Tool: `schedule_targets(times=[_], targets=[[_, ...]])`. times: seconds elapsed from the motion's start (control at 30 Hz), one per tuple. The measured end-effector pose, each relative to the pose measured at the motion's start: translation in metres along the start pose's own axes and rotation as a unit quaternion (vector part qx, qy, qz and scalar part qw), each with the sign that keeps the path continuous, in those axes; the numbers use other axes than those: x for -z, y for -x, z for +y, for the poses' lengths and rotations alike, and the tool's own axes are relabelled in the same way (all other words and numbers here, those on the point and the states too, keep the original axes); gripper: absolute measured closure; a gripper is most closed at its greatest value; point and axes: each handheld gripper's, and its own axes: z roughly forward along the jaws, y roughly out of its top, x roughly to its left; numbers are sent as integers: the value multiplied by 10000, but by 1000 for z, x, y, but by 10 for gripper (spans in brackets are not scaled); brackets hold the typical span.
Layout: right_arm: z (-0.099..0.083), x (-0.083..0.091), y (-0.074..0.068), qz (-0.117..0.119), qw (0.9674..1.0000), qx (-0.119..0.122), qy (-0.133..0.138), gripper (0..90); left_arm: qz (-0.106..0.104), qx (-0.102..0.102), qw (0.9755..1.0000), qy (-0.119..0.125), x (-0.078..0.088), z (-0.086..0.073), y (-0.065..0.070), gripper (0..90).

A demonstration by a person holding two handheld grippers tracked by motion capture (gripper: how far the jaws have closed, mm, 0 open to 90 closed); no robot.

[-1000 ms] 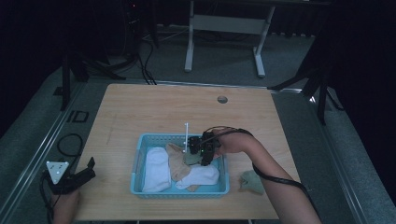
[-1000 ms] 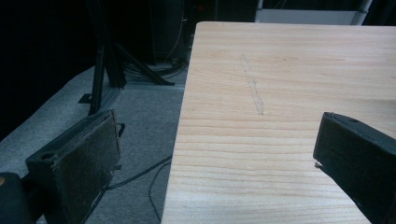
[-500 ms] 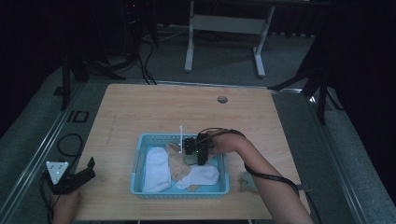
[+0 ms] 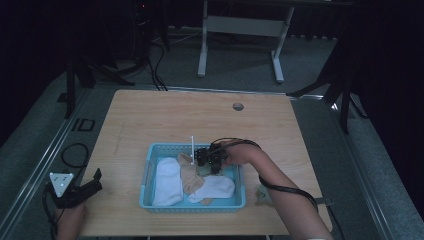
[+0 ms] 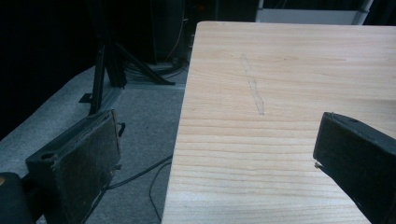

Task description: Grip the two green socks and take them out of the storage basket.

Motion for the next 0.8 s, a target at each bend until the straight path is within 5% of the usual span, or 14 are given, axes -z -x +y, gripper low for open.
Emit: schedule_targets(times=[0.8], targets=[[-20,88,-18,-420,9983,-13,408,855,14,20,10000,11,0,0,0,7]])
